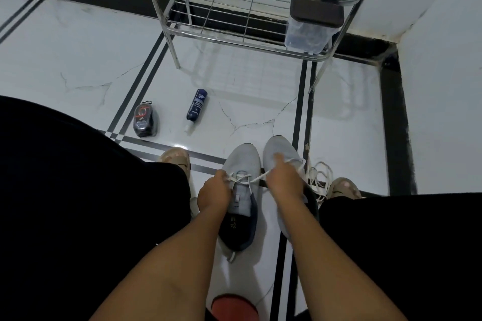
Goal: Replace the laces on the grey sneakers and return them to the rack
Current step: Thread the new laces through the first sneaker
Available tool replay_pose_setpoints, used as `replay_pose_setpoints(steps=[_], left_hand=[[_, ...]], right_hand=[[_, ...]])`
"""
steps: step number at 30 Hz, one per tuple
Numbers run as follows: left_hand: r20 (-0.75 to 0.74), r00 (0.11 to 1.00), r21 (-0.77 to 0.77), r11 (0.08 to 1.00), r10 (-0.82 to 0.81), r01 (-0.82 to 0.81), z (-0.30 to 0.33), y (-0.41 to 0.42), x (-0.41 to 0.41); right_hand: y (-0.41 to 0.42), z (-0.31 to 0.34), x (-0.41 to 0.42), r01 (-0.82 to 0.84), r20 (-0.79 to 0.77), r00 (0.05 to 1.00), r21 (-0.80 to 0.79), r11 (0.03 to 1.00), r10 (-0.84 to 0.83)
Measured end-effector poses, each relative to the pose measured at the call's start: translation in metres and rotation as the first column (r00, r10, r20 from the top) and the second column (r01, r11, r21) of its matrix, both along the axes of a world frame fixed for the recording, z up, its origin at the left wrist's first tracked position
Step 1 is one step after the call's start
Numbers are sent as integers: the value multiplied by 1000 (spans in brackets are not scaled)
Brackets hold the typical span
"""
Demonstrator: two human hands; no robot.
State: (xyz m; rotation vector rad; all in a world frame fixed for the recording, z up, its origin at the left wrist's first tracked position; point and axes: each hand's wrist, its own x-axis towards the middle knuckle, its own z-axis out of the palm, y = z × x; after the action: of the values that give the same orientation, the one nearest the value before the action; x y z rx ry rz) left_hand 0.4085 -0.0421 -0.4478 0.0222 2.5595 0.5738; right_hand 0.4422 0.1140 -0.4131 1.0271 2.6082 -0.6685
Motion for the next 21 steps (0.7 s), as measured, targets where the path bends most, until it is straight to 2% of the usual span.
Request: replay_pose_setpoints(steps=[2, 3, 4, 7, 9, 13, 16, 21], left_hand=[[35, 999, -7, 1000, -3, 3, -1, -1, -5], [52, 999, -2, 1000, 5, -5, -2, -1, -7], [71, 997, 0, 1000, 13, -13, -3, -1, -8], [96, 995, -30, 1000, 9, -6, -5, -1, -9], [79, 997, -48, 999, 9, -5, -4, 0, -8], [67, 997, -4, 1000, -26, 27, -7, 0, -6], [96, 995, 16, 1000, -11, 9, -9, -1, -6], [128, 983, 7, 991, 132, -134, -7, -3, -8]], right_hand=[[-19, -16, 5, -209, 69, 974, -79, 975, 215], [-24, -23, 8, -233, 88, 966, -98, 968, 241], [-25, -25, 11, -217, 97, 969, -101, 971, 227], [-10, -34, 13, 18, 160, 987, -57, 998, -9], [-1, -36, 14, 93, 222, 971, -28, 995, -85], [-11, -36, 10, -71, 96, 992, -136, 988, 84], [-18, -39, 11, -189, 73, 978, -112, 976, 197], [-7, -44, 16, -5, 142, 990, -52, 999, 12]])
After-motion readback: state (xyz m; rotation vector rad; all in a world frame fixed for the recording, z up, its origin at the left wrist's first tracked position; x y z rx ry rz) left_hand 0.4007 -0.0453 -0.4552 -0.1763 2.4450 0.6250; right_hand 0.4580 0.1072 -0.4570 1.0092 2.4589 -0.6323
